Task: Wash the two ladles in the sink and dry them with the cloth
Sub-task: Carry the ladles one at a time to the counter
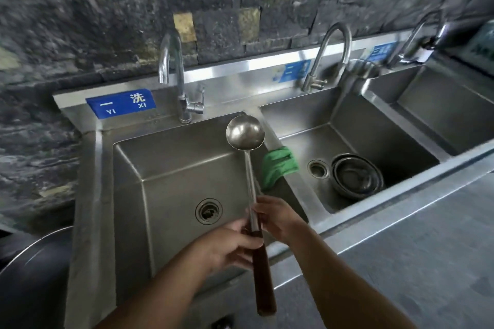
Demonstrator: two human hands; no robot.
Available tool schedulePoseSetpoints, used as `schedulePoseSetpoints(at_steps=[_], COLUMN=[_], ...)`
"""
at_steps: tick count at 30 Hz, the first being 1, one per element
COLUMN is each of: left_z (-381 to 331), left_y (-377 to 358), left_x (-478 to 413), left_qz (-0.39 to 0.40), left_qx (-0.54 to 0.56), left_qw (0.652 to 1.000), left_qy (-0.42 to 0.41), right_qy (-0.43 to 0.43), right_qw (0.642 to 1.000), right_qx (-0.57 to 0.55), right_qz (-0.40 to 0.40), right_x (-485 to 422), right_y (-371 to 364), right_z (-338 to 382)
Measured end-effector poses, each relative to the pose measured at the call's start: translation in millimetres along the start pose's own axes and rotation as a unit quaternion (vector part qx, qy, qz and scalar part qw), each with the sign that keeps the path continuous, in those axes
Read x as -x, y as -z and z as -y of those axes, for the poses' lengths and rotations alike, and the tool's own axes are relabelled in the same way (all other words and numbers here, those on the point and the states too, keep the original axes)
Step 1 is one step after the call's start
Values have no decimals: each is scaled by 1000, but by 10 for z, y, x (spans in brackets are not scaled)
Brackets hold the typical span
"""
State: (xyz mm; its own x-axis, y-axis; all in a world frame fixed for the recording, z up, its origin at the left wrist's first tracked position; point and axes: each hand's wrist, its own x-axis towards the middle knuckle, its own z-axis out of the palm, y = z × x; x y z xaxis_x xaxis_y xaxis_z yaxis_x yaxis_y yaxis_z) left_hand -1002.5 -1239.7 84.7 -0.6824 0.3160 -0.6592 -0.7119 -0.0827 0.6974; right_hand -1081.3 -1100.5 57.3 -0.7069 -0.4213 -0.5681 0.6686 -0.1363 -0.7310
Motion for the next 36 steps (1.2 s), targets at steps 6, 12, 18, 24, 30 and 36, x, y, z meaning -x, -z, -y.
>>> schedulePoseSetpoints(at_steps=[6,12,18,24,30,36], left_z=[130,335,665,1154,1697,2388], left_y=[-1211,-2657,-4257,-5754,-7136,-8417], left_x=[11,-115,-304,-480,-441,-177], left_qz=[57,163,310,443,547,638], left_qx=[-76,-178,-295,-397,-483,-528], left_qw=[995,970,903,800,677,544], left_qy=[-12,-4,37,76,98,135], right_qy=[96,162,220,264,302,310], right_qw=[994,970,909,812,701,571], right_qx=[10,-22,-116,-211,-306,-365], right_qz=[-45,-180,-335,-475,-569,-667], right_x=[1127,2384,3725,4924,6077,7181], right_y=[843,1981,3156,4051,4543,4841], right_z=[79,-70,-505,-1078,-1598,-2133])
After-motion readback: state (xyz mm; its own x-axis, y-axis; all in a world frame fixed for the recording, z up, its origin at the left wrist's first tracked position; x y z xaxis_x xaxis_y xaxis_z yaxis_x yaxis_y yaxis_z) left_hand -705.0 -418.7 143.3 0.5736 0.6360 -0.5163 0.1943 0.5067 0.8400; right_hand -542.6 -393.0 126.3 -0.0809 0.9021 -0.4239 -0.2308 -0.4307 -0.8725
